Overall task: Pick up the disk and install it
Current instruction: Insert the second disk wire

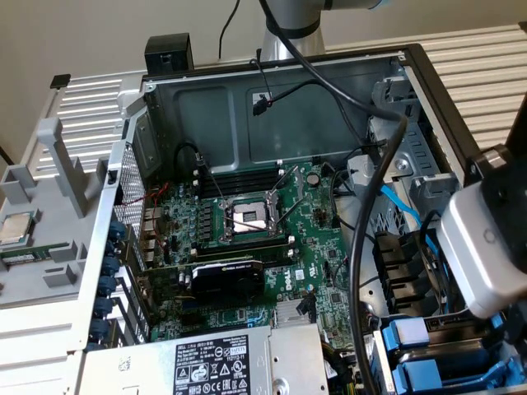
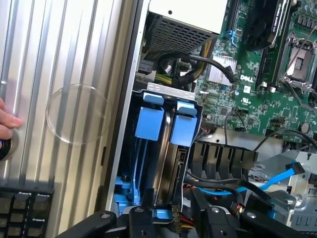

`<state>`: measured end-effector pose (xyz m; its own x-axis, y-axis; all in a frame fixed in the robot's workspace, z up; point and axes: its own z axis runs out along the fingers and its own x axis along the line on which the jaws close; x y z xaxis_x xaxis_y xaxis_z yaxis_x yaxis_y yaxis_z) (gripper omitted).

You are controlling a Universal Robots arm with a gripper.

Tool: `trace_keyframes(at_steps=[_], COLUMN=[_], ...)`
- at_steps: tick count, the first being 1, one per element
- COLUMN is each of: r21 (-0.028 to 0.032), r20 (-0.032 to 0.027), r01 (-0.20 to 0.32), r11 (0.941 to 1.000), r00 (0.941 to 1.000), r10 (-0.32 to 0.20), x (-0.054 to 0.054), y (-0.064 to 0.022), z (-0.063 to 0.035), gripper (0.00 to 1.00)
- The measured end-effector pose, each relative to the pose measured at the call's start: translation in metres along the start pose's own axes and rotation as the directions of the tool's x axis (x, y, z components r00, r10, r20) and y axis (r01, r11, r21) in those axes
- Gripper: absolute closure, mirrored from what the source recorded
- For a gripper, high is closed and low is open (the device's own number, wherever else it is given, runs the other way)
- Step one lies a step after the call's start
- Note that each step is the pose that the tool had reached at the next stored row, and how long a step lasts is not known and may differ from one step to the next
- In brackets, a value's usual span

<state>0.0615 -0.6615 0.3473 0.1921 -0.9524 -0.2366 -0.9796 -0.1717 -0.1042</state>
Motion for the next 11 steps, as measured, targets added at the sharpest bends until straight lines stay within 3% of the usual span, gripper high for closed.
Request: trace_keyframes(at_steps=[11], r21=[-0.0059], r20=[0.0027], r01=[0.022], r11=[0.9997], r00=[0.9998], r10=[-0.022], x=[0.0006], y=[-0.0009], z=[0.0016], gripper=[0.58])
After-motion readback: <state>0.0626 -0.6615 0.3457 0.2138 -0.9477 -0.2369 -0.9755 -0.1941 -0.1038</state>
